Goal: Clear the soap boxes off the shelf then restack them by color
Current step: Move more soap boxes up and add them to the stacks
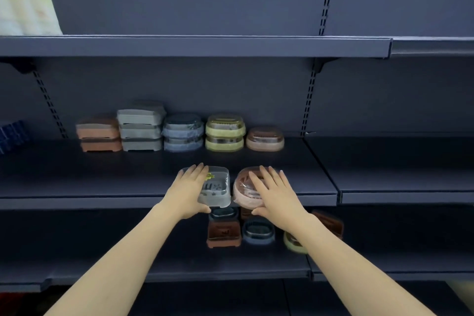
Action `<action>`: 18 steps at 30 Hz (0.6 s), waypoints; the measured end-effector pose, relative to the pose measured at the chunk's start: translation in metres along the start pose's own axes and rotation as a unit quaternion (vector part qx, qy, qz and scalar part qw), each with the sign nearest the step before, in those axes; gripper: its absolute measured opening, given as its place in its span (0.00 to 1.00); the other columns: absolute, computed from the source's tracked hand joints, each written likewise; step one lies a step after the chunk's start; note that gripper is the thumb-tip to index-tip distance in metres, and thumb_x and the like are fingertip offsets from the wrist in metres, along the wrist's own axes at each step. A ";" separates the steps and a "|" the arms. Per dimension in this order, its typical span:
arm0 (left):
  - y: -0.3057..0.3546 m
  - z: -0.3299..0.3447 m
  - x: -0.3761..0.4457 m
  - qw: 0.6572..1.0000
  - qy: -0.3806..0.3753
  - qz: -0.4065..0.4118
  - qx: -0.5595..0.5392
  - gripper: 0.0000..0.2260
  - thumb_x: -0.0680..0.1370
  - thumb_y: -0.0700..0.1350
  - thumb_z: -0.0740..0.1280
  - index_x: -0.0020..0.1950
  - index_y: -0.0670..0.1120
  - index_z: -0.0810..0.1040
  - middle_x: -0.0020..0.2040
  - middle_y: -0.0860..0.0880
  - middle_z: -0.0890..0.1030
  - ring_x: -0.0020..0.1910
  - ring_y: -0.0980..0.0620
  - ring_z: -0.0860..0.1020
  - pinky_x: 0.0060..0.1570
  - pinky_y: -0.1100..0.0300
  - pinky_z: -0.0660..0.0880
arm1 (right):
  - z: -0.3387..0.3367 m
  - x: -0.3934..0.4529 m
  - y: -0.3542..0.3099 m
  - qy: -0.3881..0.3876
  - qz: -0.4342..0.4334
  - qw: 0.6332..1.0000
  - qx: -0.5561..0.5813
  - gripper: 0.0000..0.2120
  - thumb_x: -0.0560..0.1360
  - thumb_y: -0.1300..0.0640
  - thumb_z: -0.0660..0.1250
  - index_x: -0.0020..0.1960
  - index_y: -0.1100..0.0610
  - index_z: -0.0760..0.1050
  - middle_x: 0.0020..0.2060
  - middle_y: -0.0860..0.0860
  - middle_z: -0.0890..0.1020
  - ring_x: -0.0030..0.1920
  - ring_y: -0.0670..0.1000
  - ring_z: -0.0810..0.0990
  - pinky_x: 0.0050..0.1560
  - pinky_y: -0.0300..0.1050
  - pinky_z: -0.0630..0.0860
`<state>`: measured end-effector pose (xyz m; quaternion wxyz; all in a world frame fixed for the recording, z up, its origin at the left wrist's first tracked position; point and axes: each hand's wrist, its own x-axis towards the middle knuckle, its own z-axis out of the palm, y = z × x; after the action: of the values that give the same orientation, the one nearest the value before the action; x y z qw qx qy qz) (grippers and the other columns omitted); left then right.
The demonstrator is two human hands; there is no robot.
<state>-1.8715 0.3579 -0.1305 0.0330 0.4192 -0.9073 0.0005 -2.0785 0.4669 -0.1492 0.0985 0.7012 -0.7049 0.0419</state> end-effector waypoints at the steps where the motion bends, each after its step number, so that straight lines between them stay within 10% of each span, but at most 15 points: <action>1: -0.001 0.001 0.003 1.000 0.002 0.003 0.000 0.48 0.70 0.57 0.72 0.78 0.45 0.44 0.78 0.46 0.46 0.77 0.48 0.45 0.75 0.52 0.45 | 0.001 0.004 0.002 -0.004 -0.001 1.000 0.002 0.41 0.75 0.42 0.64 0.77 0.52 0.43 0.77 0.57 0.47 0.76 0.57 0.45 0.74 0.52 0.38; 18: -0.015 0.003 0.054 0.999 0.018 0.034 -0.022 0.43 0.74 0.66 0.62 0.77 0.44 0.48 0.78 0.45 0.49 0.76 0.46 0.49 0.73 0.53 0.45 | 0.010 0.045 0.017 -0.031 0.076 0.992 0.098 0.34 0.75 0.37 0.59 0.76 0.44 0.50 0.77 0.48 0.49 0.76 0.53 0.44 0.70 0.68 0.46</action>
<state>-1.8952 0.3073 -0.1309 0.0591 0.3869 -0.9201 -0.0110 -2.0963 0.4212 -0.1487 0.0040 0.6527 -0.7515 0.0964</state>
